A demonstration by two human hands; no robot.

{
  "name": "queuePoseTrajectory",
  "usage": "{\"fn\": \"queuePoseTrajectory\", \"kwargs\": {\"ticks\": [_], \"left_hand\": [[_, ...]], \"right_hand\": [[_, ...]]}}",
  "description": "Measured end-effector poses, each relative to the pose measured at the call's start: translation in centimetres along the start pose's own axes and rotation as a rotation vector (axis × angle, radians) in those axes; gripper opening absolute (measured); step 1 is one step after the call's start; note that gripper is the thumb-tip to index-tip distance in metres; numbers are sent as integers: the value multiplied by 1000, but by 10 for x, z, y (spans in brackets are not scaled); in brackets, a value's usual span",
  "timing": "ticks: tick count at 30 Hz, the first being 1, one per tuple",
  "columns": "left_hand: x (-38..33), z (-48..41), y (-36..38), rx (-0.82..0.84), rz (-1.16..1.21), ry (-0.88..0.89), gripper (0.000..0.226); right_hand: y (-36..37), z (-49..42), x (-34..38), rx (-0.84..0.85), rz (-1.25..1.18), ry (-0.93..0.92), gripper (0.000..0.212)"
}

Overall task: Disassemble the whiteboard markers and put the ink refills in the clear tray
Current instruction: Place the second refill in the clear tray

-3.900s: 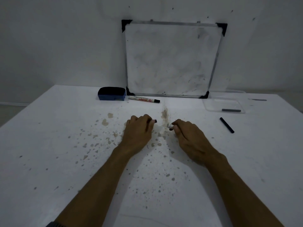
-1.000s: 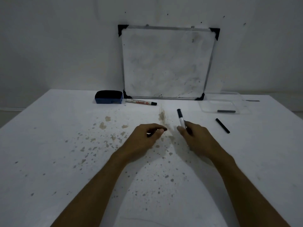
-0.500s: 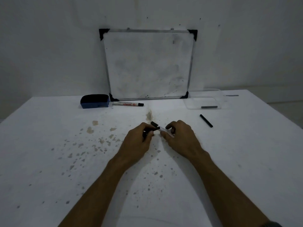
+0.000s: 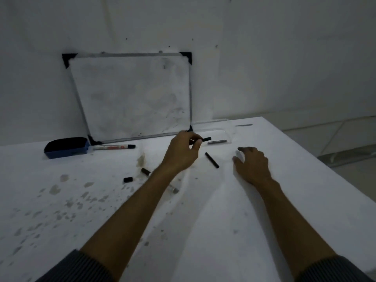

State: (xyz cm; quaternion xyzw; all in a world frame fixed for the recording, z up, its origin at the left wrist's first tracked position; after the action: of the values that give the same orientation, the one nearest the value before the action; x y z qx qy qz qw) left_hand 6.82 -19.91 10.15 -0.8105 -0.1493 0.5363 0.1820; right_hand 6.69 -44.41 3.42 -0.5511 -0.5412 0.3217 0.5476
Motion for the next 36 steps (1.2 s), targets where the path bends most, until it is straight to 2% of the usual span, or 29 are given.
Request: {"fn": "queuePoseTrajectory", "kwargs": {"ticks": [2, 4, 12, 19, 23, 27, 32, 36], "left_hand": [[-5, -33, 13, 46, -75, 15, 20], [-5, -66, 27, 96, -148, 17, 20], [16, -166, 91, 429, -387, -90, 21], [49, -185, 107, 449, -399, -164, 19], [37, -183, 100, 439, -382, -125, 28], [2, -163, 72, 371, -299, -29, 23], [-22, -91, 14, 358, -219, 55, 21], [-9, -15, -30, 438, -326, 85, 22]], "right_hand": [[10, -1, -8, 33, 59, 15, 64], [15, -4, -6, 45, 107, -10, 70], [21, -12, -10, 8, 109, -36, 71], [24, -14, -11, -12, 100, -35, 69], [23, -15, -12, 1, 82, -32, 69], [18, -14, -13, 32, 39, -33, 67], [3, -3, -5, 4, -149, -63, 43], [-4, 16, 12, 85, -328, -67, 35]]}}
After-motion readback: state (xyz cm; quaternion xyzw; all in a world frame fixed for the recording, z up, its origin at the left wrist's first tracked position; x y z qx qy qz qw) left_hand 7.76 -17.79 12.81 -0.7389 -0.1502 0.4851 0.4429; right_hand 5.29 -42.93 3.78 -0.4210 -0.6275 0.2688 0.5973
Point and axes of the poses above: each hand's wrist, its own z-axis away from the middle knuckle, its own y-axis out of the palm, x = y × z, the point moved 4 cm from there along -z, towards the middle knuckle, and after that the axes turned 11 degrees about z, right-handed, at the moved point
